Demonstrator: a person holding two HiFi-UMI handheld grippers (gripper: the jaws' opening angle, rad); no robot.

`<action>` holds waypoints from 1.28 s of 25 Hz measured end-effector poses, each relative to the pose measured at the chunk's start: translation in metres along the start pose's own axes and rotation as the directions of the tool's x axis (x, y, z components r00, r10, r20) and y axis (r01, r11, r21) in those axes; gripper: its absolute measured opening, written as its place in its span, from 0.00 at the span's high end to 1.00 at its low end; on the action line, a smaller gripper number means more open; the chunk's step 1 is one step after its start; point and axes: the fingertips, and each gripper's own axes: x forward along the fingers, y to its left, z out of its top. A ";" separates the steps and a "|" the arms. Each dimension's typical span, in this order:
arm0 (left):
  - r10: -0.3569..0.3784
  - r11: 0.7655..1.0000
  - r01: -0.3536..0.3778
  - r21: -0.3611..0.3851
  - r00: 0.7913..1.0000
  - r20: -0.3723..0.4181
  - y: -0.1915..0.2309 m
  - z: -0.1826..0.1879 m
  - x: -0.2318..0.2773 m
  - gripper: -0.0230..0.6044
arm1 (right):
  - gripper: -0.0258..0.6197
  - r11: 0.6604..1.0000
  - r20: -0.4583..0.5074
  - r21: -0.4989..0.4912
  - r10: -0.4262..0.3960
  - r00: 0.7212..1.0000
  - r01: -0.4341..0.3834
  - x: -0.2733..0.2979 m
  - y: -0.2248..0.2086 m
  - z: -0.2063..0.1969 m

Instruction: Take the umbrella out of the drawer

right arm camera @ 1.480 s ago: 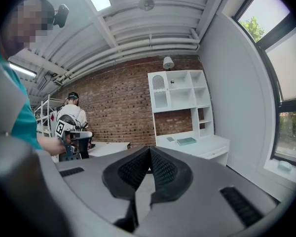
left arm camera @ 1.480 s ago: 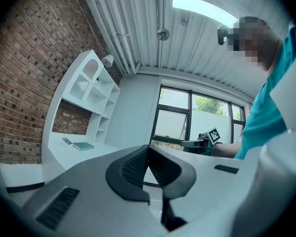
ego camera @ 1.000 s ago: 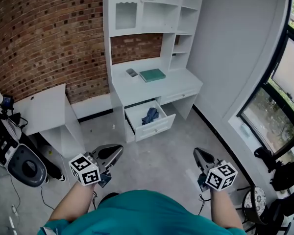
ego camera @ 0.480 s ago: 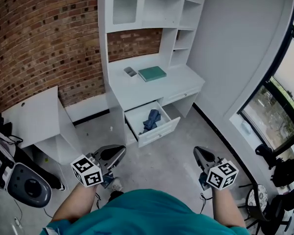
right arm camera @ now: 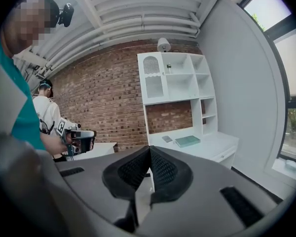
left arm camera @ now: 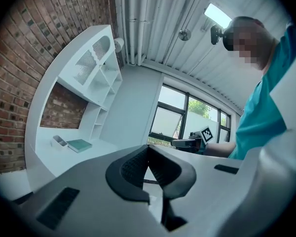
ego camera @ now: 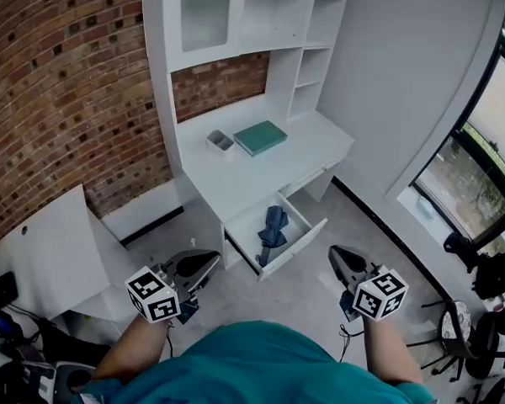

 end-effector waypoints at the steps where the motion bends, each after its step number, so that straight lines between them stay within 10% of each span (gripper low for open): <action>1: -0.009 1.000 0.009 -0.005 1.000 -0.005 0.012 0.003 0.000 0.94 | 0.93 1.000 -0.003 0.002 -0.006 1.000 0.006 0.012 0.001 0.003; 16: -0.094 0.995 0.091 -0.046 0.994 -0.061 0.106 0.019 0.033 0.94 | 0.93 0.996 -0.040 0.035 -0.085 0.996 0.086 0.096 -0.037 0.020; 32: 0.032 0.993 -0.038 -0.111 0.998 -0.062 0.116 0.001 0.182 0.94 | 0.93 0.997 -0.019 0.059 0.052 0.998 -0.051 0.098 -0.192 0.004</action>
